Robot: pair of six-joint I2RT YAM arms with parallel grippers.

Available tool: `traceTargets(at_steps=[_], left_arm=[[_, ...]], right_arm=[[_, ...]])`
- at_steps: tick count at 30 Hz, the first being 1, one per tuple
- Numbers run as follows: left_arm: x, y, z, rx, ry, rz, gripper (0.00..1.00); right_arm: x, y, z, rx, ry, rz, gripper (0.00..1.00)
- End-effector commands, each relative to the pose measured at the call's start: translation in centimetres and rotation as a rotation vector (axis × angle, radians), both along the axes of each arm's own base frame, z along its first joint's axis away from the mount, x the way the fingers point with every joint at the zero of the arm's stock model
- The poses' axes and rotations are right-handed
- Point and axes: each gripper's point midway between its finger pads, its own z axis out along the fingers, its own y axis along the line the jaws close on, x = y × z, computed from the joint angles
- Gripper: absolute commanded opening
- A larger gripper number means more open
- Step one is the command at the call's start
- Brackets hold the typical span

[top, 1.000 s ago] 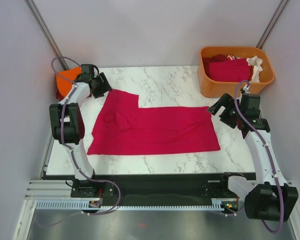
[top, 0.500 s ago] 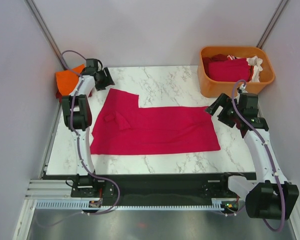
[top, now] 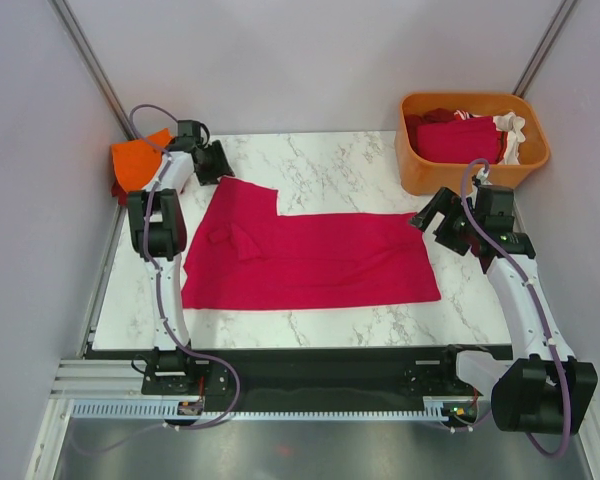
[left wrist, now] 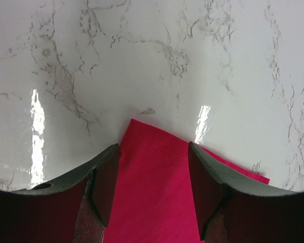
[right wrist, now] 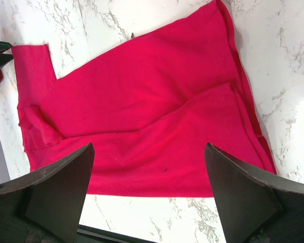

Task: Fold and stack the t-shirts
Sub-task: Fold the tshirt

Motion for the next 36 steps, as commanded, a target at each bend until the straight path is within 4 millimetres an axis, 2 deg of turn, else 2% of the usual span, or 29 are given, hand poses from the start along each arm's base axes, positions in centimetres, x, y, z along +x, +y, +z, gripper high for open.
traceTargets(at_steps=[1, 5, 6, 7, 8, 9, 12, 13, 17, 18, 19, 21, 22, 23, 24, 25, 26, 28, 29, 31, 32, 35, 36], left_arm=[[-0.6, -1.4, -0.7, -0.034, 0.036, -0.052, 0.63], [-1.1, -1.6, -1.3, -0.047, 0.068, -0.056, 0.63], [-1.2, -1.0, -1.3, -0.018, 0.073, -0.041, 0.51], [-1.2, -1.1, -1.3, -0.018, 0.073, -0.043, 0.51], [-1.2, -1.1, -1.3, -0.018, 0.072, -0.047, 0.45], [-1.2, -1.3, -1.1, -0.029, 0.068, -0.055, 0.32], [-1.1, -2.0, -0.8, -0.062, 0.061, -0.08, 0.05], [-1.1, -2.1, -0.7, -0.065, 0.06, -0.082, 0.02], [-1.1, -2.3, 0.1, -0.086, 0.053, -0.074, 0.02], [-1.2, -2.3, 0.4, -0.087, 0.051, -0.07, 0.02], [-1.5, -2.4, 1.7, -0.093, 0.038, -0.064, 0.02], [-1.9, -2.4, 3.1, -0.095, 0.024, -0.061, 0.02], [-2.1, -2.5, 5.4, -0.095, -0.012, -0.063, 0.02], [-2.9, -2.4, 5.3, -0.097, 0.002, -0.059, 0.02], [-3.3, -2.5, 6.1, -0.097, -0.003, -0.057, 0.02], [-3.9, -4.1, 6.7, -0.1, -0.007, -0.085, 0.02], [-4.8, -4.2, 7.7, -0.101, -0.013, -0.081, 0.02], [-5.9, -4.6, 8.1, -0.105, -0.005, -0.083, 0.02], [-7.0, -5.0, 8.9, -0.111, -0.007, -0.089, 0.02], [-8.5, -5.8, 8.8, -0.114, 0.012, -0.109, 0.02], [-9.0, -6.0, 9.8, -0.103, -0.007, -0.109, 0.02], [-10.4, -6.7, 10.2, -0.088, -0.007, -0.134, 0.02], [-10.7, -6.9, 11.1, -0.088, -0.024, -0.139, 0.02]], right_arm=[[0.8, 0.3, 2.2, -0.006, -0.076, 0.024, 0.98], [0.7, 0.3, 2.2, -0.003, -0.077, 0.026, 0.98], [0.7, 0.3, 2.2, -0.003, -0.077, 0.026, 0.98], [0.7, 0.3, 2.2, -0.002, -0.077, 0.025, 0.98], [0.7, 0.3, 2.2, -0.003, -0.077, 0.026, 0.98], [0.7, 0.3, 2.1, -0.003, -0.074, 0.026, 0.98], [0.7, 0.3, 1.6, -0.006, -0.064, 0.023, 0.98], [0.8, 0.2, 1.6, -0.009, -0.065, 0.023, 0.98], [1.3, -0.4, 1.1, -0.032, -0.073, -0.002, 0.98], [1.7, -0.9, 0.4, -0.05, -0.058, -0.024, 0.98], [2.0, -1.0, 0.1, -0.054, -0.052, -0.032, 0.98], [3.1, -1.0, -0.7, -0.109, -0.012, -0.047, 0.98], [3.7, -1.4, -0.6, -0.159, -0.008, -0.067, 0.98], [4.5, -0.7, 0.6, -0.218, -0.028, -0.062, 0.98], [5.1, 0.2, -0.4, -0.268, 0.001, -0.04, 0.98], [5.8, -0.5, -0.6, -0.31, 0.013, -0.073, 0.98], [6.9, -0.5, -1.4, -0.319, 0.04, -0.08, 0.98], [8.4, -1.3, -2.6, -0.364, 0.057, -0.112, 0.96], [9.4, -1.5, -4.1, -0.388, 0.093, -0.116, 0.95], [10.7, -2.6, -5.3, -0.45, 0.111, -0.147, 0.9], [11.5, -3.1, -6.4, -0.48, 0.136, -0.157, 0.87], [13.2, -3.8, -8.0, -0.534, 0.154, -0.169, 0.84], [13.5, -3.8, -8.3, -0.534, 0.158, -0.166, 0.83]])
